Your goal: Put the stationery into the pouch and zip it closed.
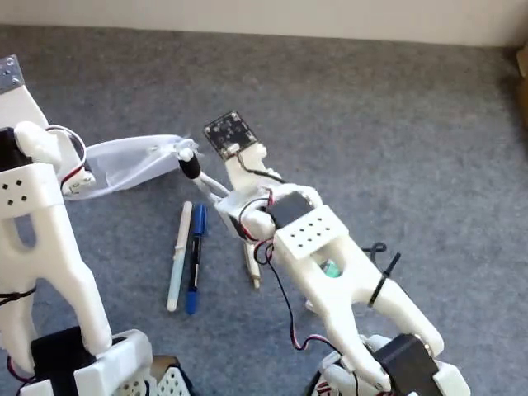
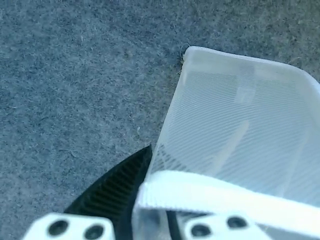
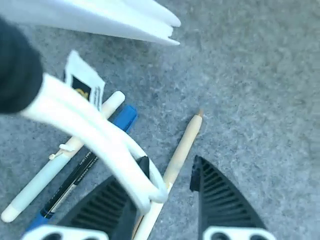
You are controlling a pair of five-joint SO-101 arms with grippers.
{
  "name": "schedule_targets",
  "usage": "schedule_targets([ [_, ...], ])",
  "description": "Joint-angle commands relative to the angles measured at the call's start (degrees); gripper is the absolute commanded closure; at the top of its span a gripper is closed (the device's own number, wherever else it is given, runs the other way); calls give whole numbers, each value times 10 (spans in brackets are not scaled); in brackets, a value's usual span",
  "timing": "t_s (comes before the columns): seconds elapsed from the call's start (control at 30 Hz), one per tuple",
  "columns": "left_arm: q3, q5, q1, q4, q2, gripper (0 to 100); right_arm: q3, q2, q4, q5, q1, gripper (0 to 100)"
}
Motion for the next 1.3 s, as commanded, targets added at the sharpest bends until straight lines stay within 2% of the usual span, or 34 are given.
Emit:
schedule_targets([
  [0.0,6,3,-22,5,8,993,-67,-21,52,-7,7,871],
  [0.2,6,3,-22,5,8,993,-159,-29,174,-63,-2,870],
  [0.67,6,3,-22,5,8,993,-275,-33,385,-91,-58,870],
  [0.9,6,3,-22,5,8,993,-274,-29,392,-91,-68,807],
  [1.27,6,3,-23,5,8,993,-237,-7,291,-87,45,807],
])
